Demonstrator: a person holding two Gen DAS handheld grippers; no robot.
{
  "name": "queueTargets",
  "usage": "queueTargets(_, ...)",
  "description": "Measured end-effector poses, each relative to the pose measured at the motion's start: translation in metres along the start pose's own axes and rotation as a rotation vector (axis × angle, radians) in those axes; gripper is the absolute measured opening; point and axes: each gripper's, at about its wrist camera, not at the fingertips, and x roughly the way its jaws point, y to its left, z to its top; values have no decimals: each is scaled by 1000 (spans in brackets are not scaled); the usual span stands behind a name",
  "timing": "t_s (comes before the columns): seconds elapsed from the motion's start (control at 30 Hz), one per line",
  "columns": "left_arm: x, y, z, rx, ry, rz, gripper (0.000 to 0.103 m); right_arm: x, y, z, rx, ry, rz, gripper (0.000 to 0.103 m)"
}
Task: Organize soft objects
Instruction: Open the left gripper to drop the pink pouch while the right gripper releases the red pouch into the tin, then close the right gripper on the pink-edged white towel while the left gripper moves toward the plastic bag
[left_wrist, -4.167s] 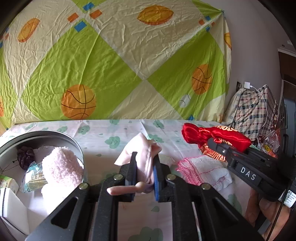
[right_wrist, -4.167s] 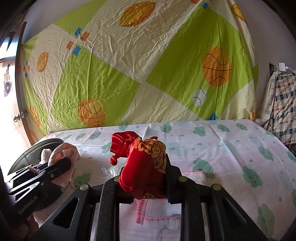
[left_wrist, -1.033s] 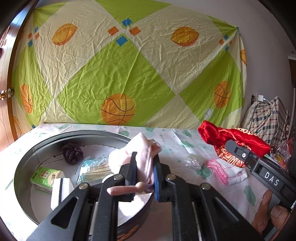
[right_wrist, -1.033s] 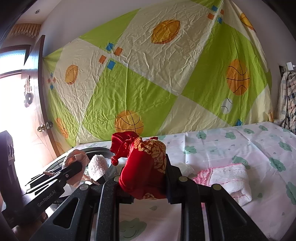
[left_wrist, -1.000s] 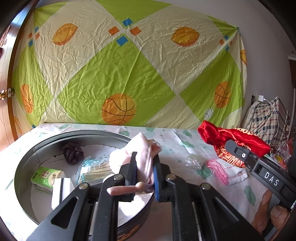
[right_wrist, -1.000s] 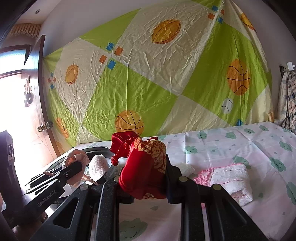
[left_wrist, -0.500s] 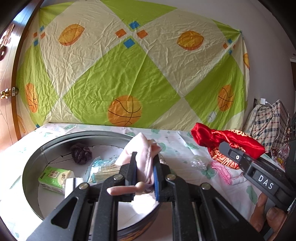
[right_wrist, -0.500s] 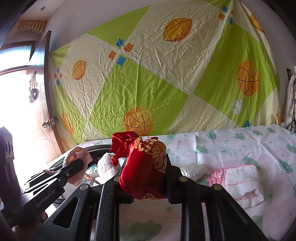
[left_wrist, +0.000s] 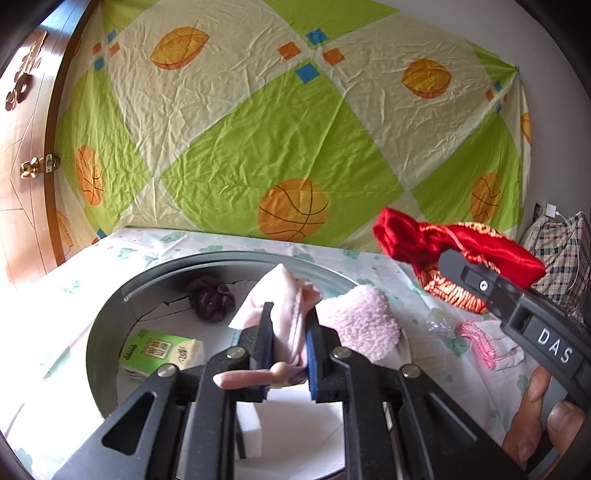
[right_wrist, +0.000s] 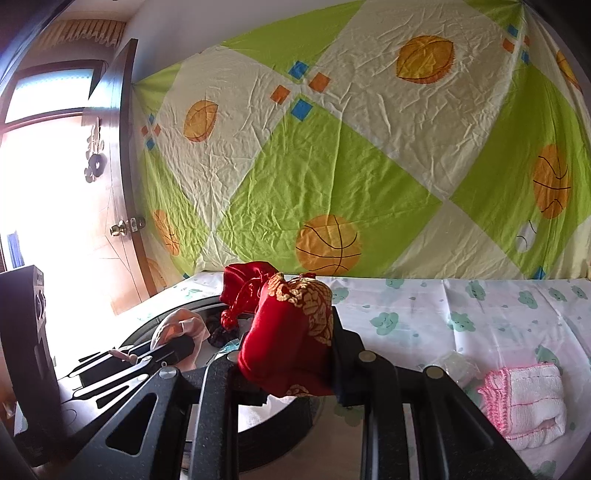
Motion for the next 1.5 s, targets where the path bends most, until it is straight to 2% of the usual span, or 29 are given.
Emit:
queueTargets(0.37,22,35,12,-36,117,37,12,41,27,13,-50,74,35,28)
queueTargets(0.67,33,64,28,-35,166,96,13,84,40,9,-78,218,23,28)
queueTargets(0.83,40,68,31,-26,182,110,15,99,39,3,-74,264,21,28)
queueTargets(0.87,40,68,31,-26,181,113,19,101,40,3,-70,271,28,30)
queueTargets(0.9,40,68,31,-23,182,123,33,104,40,3,-61,283,51,39)
queueTargets(0.93,39,68,31,-19,173,128,42,105,40,3,-56,292,66,44)
queueTargets(0.97,36,67,32,-16,160,132,58,105,41,2,-57,291,72,52)
queueTargets(1.0,33,66,33,-9,146,140,69,102,43,2,-63,280,68,60)
queueTargets(1.07,27,64,34,0,120,166,77,97,42,2,-69,257,53,68)
queueTargets(1.2,22,63,34,-12,105,174,92,87,36,3,-44,240,56,69)
queueTargets(1.43,15,55,32,-38,88,154,96,63,19,4,-10,204,59,71)
queueTargets(1.5,12,49,33,-42,75,152,99,54,11,4,3,186,51,76)
